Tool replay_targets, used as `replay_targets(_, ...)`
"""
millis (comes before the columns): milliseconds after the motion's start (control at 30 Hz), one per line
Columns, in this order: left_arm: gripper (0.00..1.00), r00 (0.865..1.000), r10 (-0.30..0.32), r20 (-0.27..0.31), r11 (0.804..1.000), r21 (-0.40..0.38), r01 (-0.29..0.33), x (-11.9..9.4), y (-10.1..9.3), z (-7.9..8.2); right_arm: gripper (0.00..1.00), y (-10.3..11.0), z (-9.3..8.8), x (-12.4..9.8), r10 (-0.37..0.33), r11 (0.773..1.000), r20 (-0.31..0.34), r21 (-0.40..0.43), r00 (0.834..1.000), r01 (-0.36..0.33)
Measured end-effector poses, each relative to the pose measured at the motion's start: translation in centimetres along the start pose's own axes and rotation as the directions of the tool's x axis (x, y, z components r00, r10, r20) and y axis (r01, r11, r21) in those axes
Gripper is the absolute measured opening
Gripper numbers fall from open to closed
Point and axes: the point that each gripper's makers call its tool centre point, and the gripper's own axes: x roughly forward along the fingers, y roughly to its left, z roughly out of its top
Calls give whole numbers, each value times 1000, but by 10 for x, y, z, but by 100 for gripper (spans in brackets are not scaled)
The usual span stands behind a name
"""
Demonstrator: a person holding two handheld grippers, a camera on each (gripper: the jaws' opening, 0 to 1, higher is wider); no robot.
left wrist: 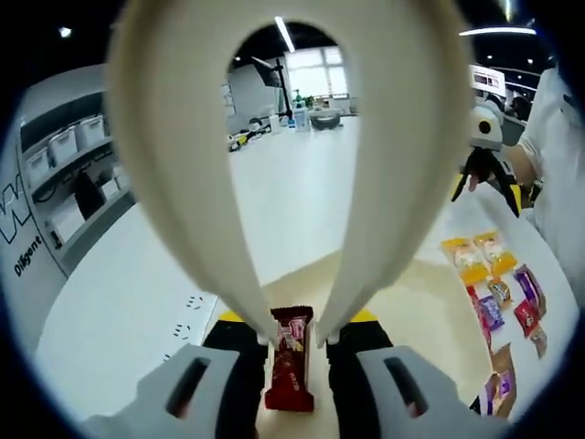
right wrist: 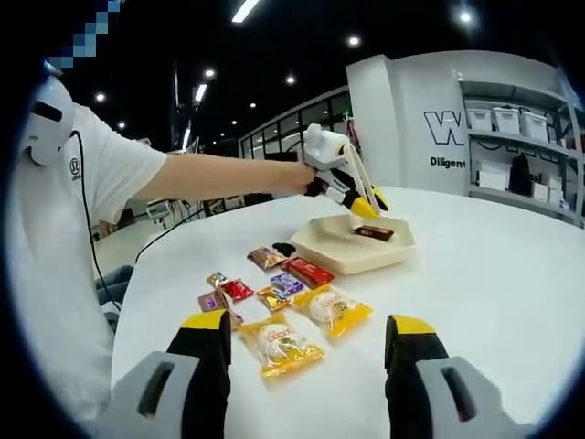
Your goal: Place the target food into the container with the food tongs after gripping and lifting it, then release it inside without dropping or visibly crushing the food.
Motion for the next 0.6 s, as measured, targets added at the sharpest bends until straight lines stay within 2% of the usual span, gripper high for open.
replay_targets(267,21,1000,-9,22,1000,28,8,-17,-37,17,67,7,4,-4,6,1000,15,-10,1000,-6)
replay_targets(333,21,999,-13,33,999,33,12,-23,-53,23,67,8,6,-6,1,1000,25,-7,1000,-1)
replay_targets(600,20,1000,-21,23,999,30,20,-33,-95,30,67,11,5,-10,-2,1000,41,-3,999,2)
